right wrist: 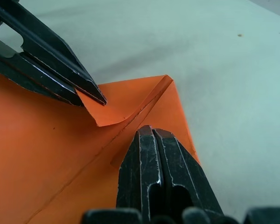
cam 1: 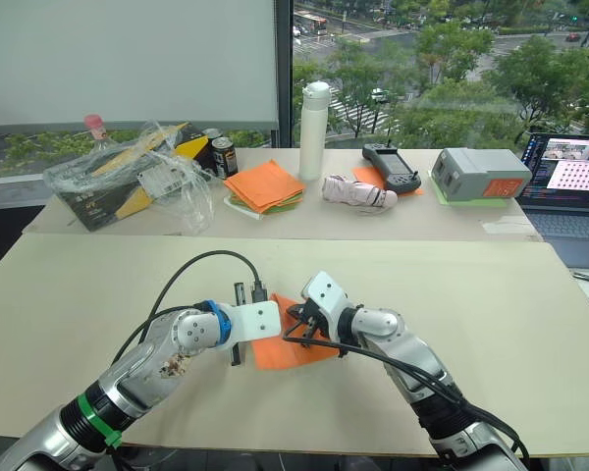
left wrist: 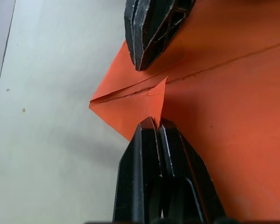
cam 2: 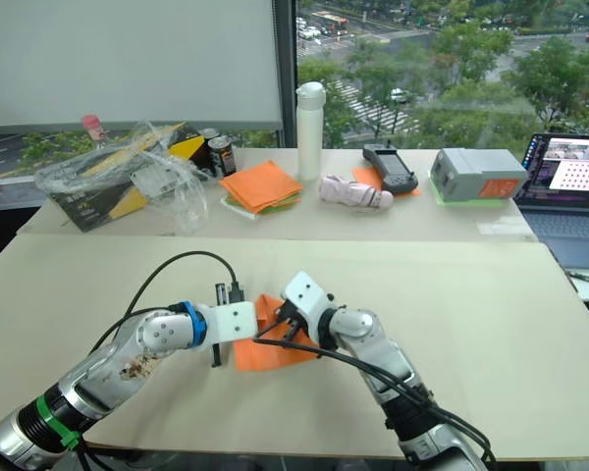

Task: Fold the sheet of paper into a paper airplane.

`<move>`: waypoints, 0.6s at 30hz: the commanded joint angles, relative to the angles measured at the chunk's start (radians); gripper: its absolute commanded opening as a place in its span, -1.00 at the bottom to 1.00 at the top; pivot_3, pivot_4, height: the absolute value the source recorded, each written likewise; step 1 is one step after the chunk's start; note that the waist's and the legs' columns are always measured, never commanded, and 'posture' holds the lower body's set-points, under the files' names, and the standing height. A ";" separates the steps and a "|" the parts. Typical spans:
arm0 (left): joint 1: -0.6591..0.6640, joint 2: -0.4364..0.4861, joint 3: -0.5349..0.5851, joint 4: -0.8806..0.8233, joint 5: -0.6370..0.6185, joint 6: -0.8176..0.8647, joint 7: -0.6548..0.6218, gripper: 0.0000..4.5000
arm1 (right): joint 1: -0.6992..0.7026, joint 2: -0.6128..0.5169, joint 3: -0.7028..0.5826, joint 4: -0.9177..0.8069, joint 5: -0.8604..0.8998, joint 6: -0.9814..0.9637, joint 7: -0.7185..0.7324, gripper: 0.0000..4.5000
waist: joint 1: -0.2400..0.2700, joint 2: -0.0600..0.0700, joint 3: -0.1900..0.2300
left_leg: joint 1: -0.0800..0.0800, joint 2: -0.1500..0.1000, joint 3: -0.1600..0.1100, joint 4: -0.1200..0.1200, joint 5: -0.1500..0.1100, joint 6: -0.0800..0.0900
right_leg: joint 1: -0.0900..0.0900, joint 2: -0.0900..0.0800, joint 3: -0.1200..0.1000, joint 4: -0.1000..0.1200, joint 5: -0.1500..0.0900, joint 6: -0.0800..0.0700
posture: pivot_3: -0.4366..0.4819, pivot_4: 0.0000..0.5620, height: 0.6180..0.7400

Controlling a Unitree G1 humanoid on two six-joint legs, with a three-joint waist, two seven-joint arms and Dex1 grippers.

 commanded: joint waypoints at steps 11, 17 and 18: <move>0.031 -0.049 0.045 0.046 0.088 -0.064 -0.043 -0.98 | -0.032 0.097 -0.096 0.004 0.107 0.040 -0.005 -1.00 | 0.000 0.000 0.000 | 0.000 0.000 0.000 0.000 0.000 0.000 | 0.000 0.000 0.000 0.002 0.000 0.000 | -0.05 -0.47 1.00; 0.041 -0.063 0.059 0.056 0.104 -0.075 -0.051 -0.98 | -0.048 0.102 -0.083 0.037 0.105 0.035 0.009 -1.00 | -0.001 0.000 0.000 | 0.000 0.000 0.000 0.000 0.000 0.000 | 0.000 0.000 0.000 0.002 0.000 0.000 | -0.05 -0.47 1.00; 0.042 -0.066 0.062 0.057 0.107 -0.076 -0.051 -0.98 | -0.050 0.100 -0.077 0.046 0.102 0.031 0.013 -1.00 | -0.001 0.000 0.000 | 0.001 0.000 0.000 0.000 0.000 0.000 | 0.000 0.000 0.000 0.002 0.000 0.000 | -0.05 -0.47 1.00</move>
